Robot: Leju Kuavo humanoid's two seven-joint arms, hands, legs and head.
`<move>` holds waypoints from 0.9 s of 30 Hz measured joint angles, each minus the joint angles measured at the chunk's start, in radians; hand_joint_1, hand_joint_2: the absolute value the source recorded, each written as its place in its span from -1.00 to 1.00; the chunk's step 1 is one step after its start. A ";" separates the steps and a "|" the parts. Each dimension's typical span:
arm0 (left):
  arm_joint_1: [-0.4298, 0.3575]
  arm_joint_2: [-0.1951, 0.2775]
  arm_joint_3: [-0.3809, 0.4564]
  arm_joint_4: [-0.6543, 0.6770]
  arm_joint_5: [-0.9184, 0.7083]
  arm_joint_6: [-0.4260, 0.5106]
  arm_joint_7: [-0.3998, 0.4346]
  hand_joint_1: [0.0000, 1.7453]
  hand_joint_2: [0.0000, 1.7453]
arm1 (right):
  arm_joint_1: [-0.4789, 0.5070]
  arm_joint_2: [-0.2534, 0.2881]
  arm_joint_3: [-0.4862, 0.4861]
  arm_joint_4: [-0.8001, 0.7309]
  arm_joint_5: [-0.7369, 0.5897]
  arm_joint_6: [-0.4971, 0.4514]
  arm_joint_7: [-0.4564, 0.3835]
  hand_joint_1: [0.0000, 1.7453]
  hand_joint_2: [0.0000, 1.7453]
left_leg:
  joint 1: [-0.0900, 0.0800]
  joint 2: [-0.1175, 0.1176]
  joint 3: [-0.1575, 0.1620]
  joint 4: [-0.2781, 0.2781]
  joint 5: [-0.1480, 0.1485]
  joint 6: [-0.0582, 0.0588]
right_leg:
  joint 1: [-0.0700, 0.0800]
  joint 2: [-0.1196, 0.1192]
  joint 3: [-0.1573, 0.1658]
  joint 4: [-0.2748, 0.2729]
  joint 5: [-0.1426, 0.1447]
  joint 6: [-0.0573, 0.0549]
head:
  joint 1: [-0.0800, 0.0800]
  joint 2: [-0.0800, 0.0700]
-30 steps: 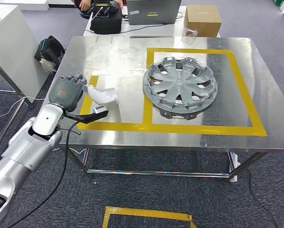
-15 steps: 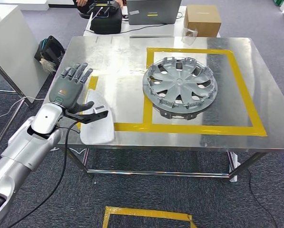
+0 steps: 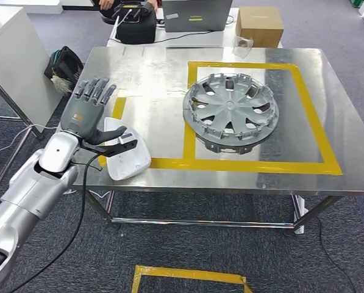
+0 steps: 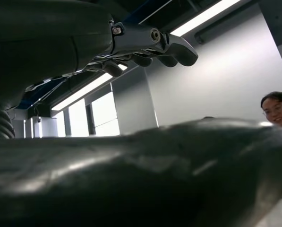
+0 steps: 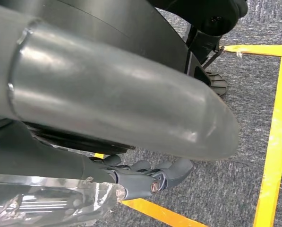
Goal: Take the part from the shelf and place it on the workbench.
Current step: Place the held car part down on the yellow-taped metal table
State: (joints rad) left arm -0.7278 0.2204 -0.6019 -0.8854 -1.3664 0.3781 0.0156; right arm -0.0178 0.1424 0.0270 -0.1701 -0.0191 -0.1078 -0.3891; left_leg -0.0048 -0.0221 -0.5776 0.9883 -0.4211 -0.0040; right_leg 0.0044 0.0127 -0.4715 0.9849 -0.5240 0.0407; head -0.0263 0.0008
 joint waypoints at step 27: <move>0.018 0.031 0.060 0.010 0.005 0.019 0.000 -1.00 -1.00 | -0.008 0.000 -0.003 -0.002 0.002 -0.021 0.003 -1.00 -1.00 | 0.016 0.007 -0.068 0.108 -0.065 -0.031 | -0.018 0.005 -0.114 0.053 0.065 -0.014 | 0.005 0.000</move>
State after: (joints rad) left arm -0.7097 0.2517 -0.5418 -0.8752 -1.3618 0.3975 0.0153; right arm -0.0262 0.1423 0.0240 -0.1720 -0.0172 -0.1288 -0.3857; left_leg 0.0111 -0.0154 -0.6456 1.0963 -0.4865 -0.0348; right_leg -0.0135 0.0178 -0.5860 1.0378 -0.4587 0.0266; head -0.0213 0.0007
